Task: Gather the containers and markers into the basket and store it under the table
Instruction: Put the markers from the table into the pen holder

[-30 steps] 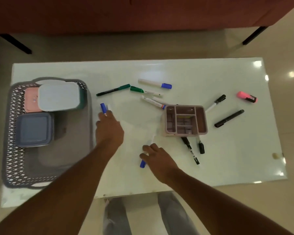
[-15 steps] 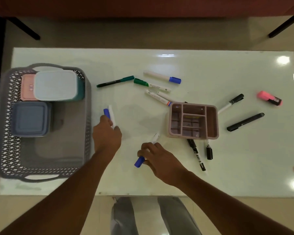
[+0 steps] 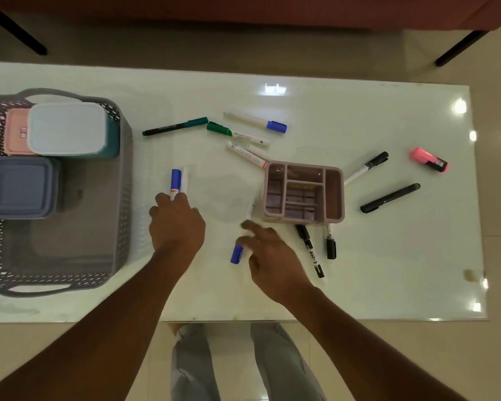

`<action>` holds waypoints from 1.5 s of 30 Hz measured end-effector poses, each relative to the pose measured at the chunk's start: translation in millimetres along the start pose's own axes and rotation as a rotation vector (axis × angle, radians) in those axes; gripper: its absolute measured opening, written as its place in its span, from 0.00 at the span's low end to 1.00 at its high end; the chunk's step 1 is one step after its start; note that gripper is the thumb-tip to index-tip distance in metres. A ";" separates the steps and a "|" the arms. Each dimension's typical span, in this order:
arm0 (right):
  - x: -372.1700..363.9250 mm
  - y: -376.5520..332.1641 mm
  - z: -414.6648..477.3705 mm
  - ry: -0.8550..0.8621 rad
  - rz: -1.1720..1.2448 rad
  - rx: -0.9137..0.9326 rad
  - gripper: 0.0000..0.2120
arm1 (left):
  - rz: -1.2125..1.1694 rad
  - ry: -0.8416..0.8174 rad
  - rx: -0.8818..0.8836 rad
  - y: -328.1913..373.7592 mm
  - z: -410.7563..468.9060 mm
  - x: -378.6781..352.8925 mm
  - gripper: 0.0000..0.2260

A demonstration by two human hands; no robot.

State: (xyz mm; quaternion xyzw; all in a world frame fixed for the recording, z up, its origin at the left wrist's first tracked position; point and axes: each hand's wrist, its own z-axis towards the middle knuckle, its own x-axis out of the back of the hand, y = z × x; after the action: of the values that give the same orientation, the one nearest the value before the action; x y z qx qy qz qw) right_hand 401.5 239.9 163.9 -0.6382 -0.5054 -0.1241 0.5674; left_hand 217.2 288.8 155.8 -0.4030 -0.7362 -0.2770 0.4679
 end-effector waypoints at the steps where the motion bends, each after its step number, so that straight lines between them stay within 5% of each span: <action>1: 11.9 -2.3 -8.8 0.172 0.097 -0.081 0.13 | -0.014 0.045 -0.032 3.9 -5.1 -1.2 0.16; 4: 57.7 4.4 -31.5 0.742 0.247 -0.194 0.04 | -0.247 0.208 -0.268 28.1 -23.9 -0.4 0.13; 6: 79.9 18.8 -32.6 0.912 0.291 -0.327 0.05 | -0.556 0.125 -0.346 53.6 -38.4 2.8 0.14; 9: 86.4 41.6 -17.9 0.742 0.412 -0.596 0.17 | -0.877 -0.158 -0.329 90.8 -62.2 11.2 0.18; 11: 83.9 46.5 -4.1 0.585 0.471 -0.616 0.18 | -0.929 -0.243 -0.309 102.8 -71.0 14.0 0.16; 20: 75.3 -6.7 44.0 0.540 0.452 -0.330 0.09 | -1.029 0.156 -0.162 53.7 -60.9 24.0 0.11; 24: 49.7 -18.2 69.8 0.422 0.438 -0.276 0.13 | -0.973 0.094 -0.046 20.5 -38.8 14.8 0.10; 33: 53.0 -3.4 65.1 0.517 0.443 -0.217 0.10 | -1.002 -0.062 -0.163 24.5 -29.0 15.3 0.17; 39: 59.1 -10.8 75.4 0.438 0.423 -0.151 0.15 | -1.080 0.125 -0.095 19.6 -28.1 8.4 0.15; 45: 41.9 -4.8 70.7 0.390 0.440 -0.245 0.18 | -1.003 0.104 -0.112 16.5 -35.9 -0.7 0.19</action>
State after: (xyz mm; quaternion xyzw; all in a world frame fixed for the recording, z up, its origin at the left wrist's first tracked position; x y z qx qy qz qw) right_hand 387.6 320.4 174.5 -0.7598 -0.2182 -0.1785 0.5859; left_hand 248.1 269.0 170.4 -0.0100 -0.7989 -0.5263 0.2910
